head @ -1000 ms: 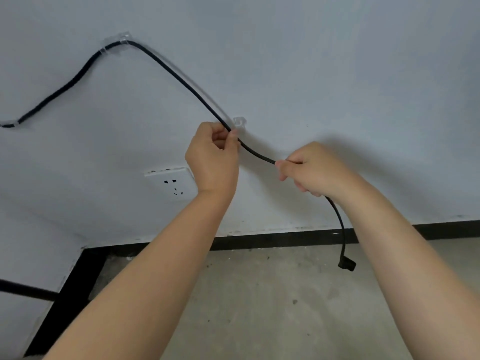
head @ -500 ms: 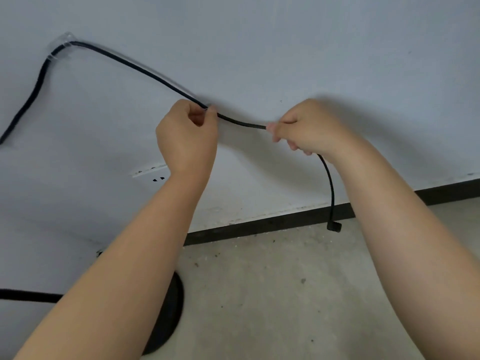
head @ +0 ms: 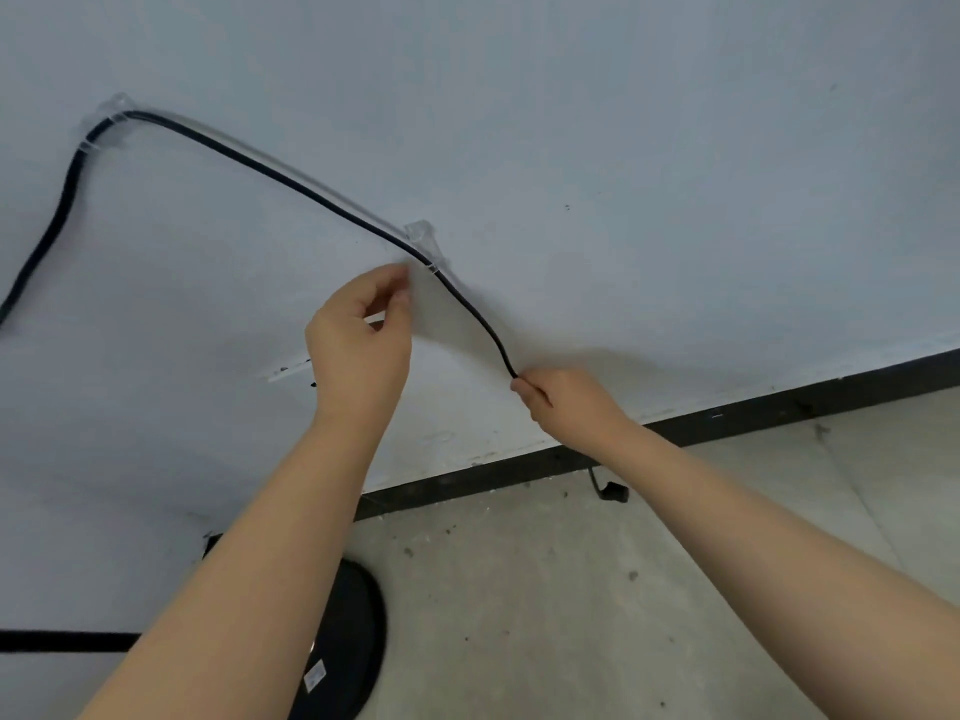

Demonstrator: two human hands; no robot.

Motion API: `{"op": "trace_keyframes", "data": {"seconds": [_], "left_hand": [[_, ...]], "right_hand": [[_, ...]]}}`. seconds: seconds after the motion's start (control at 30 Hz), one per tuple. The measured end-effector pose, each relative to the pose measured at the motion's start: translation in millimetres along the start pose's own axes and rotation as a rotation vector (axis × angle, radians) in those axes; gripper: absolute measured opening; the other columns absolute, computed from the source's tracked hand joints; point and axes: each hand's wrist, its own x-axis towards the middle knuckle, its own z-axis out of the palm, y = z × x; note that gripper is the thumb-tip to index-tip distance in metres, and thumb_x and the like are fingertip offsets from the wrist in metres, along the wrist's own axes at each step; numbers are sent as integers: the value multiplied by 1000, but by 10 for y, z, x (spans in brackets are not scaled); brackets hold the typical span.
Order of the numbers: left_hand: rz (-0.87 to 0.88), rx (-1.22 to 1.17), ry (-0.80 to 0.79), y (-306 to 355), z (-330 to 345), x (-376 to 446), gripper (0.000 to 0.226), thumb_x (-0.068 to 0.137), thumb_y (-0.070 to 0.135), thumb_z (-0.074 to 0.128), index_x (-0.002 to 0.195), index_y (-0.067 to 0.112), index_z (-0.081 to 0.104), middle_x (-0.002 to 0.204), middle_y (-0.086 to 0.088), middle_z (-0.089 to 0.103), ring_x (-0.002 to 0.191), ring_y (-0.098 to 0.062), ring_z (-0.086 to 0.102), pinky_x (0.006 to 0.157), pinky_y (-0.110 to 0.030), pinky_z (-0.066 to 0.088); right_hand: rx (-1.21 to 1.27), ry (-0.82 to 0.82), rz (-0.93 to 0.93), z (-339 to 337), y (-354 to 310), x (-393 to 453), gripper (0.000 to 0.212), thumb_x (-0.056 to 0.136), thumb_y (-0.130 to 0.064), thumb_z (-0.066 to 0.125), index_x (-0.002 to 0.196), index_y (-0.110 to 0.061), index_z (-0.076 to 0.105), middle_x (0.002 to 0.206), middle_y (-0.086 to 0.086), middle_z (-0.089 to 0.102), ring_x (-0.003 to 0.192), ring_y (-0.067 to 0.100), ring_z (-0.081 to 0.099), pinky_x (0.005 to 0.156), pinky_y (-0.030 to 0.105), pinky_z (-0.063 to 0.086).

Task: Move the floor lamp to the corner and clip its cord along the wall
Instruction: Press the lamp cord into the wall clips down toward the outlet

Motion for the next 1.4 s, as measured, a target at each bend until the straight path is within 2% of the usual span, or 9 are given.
{"op": "trace_keyframes", "data": {"seconds": [0.13, 0.27, 0.37, 0.5, 0.7, 0.97, 1.2, 1.3, 1.4], "left_hand": [[13, 66, -51, -62, 25, -48, 22, 88, 1, 54, 105, 6, 68, 90, 4, 62, 78, -8, 56, 65, 5, 42], [-152, 19, -171, -278, 179, -250, 21, 90, 4, 55, 108, 2, 66, 88, -3, 62, 80, -16, 58, 89, -38, 54], [-296, -50, -157, -453, 275, -346, 22, 91, 2, 52, 107, 1, 66, 91, -9, 65, 87, -20, 58, 95, -48, 51], [-395, -118, -158, -645, 357, -470, 22, 92, 1, 50, 108, 1, 65, 74, 6, 61, 84, -20, 58, 95, -46, 51], [-403, -124, -238, -828, 530, -706, 23, 92, 8, 53, 111, 4, 65, 107, -12, 66, 85, -16, 55, 93, -38, 51], [-253, -97, -294, -881, 747, -756, 16, 91, 13, 57, 91, 2, 70, 68, 5, 50, 57, -2, 42, 59, -14, 36], [-394, -115, -292, -1151, 653, -846, 13, 95, 12, 48, 89, 10, 59, 74, -2, 57, 73, -17, 52, 71, -26, 44], [-434, -184, -315, -1257, 652, -938, 25, 98, 10, 41, 75, 15, 51, 80, 4, 61, 76, -6, 55, 72, -5, 42], [-532, -258, -378, -1412, 673, -1080, 37, 99, 11, 39, 66, 24, 50, 82, 4, 63, 85, -12, 57, 82, -17, 41]], "right_hand": [[9, -48, 30, 193, 30, 4, 31, 99, -20, 35, 83, -4, 57, 69, 9, 51, 65, 23, 48, 60, 28, 34], [252, -175, 210, 341, 129, -70, 33, 98, -25, 34, 110, -7, 59, 65, 1, 56, 62, 16, 55, 63, 26, 44], [488, -233, 388, 396, 304, -182, 31, 97, -28, 39, 101, -10, 64, 61, -3, 57, 57, 10, 52, 67, 24, 44], [680, -243, 617, 400, 495, -358, 30, 91, -30, 52, 71, -12, 66, 59, 4, 55, 53, 13, 50, 62, 24, 48], [586, -178, 792, 364, 512, -342, 34, 84, -32, 62, 58, -11, 60, 51, 2, 51, 30, 7, 36, 31, 14, 25], [413, -316, 768, 420, 378, -266, 35, 86, -32, 60, 59, -11, 60, 50, 1, 52, 30, 8, 35, 26, 12, 25], [87, -433, 478, 479, 387, -356, 28, 93, -24, 47, 89, -2, 65, 66, 3, 56, 59, 15, 50, 62, 23, 38], [-58, -499, 397, 546, 413, -397, 31, 94, -17, 44, 116, 0, 58, 94, 11, 60, 77, 17, 48, 60, 22, 37], [-217, -412, 308, 545, 459, -390, 34, 94, -6, 40, 125, -5, 53, 134, 13, 54, 102, 20, 58, 86, 26, 41]]}}
